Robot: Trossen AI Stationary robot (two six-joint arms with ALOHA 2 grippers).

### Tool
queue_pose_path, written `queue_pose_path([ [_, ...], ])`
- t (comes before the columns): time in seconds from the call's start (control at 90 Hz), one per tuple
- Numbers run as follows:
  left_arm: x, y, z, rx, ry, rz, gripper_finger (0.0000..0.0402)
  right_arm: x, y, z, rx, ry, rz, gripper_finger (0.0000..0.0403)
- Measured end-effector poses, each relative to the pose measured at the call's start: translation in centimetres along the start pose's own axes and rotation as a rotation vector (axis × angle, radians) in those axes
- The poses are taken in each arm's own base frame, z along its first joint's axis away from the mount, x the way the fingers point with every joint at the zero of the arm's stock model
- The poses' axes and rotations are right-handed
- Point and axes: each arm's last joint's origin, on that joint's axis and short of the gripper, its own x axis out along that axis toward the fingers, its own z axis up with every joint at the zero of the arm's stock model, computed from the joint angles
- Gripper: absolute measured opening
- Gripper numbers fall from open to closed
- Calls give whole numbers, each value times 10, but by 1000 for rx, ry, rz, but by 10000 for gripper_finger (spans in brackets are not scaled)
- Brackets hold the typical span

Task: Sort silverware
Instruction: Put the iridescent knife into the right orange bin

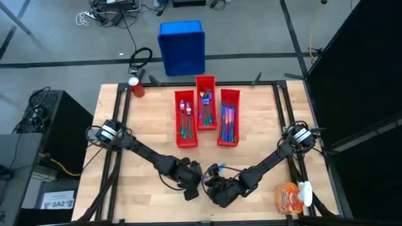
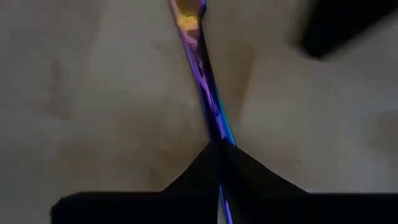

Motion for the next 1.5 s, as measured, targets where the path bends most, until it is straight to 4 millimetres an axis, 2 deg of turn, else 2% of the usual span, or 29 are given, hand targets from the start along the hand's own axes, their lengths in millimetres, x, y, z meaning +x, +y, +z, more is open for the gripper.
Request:
queue_pose_path([
  [0.144,-19,-10,22,66,-26,75,1,-15,10,5,32,-35,21,0],
  [0.289,-35,-21,37,124,-78,89,1,-30,11,7,79,-29,-19,0],
  [0.444,-39,-24,47,166,-132,60,1,-32,11,-7,150,0,-72,0],
  [0.6,-35,-15,53,240,-136,45,1,-30,19,-33,217,-10,-139,0],
  [0.7,-24,-5,59,262,-179,-86,0,-35,20,-48,286,-49,-138,0],
  [0.778,-15,9,63,237,-192,-185,0,-40,18,-58,356,-100,-130,0],
  [0.856,-8,29,68,173,-227,-186,0,-41,13,-67,432,-142,-113,0],
  [0.956,-5,50,77,99,-246,-141,0,-34,4,-73,519,-128,-84,0],
  [1.078,-5,65,86,44,-268,-122,0,-18,-2,-82,571,-33,-55,0],
  [1.244,0,74,87,3,-247,-94,0,-5,-5,-90,597,51,-36,0],
  [1.5,8,74,79,-32,-187,-75,0,-3,-7,-92,614,78,-44,0],
])
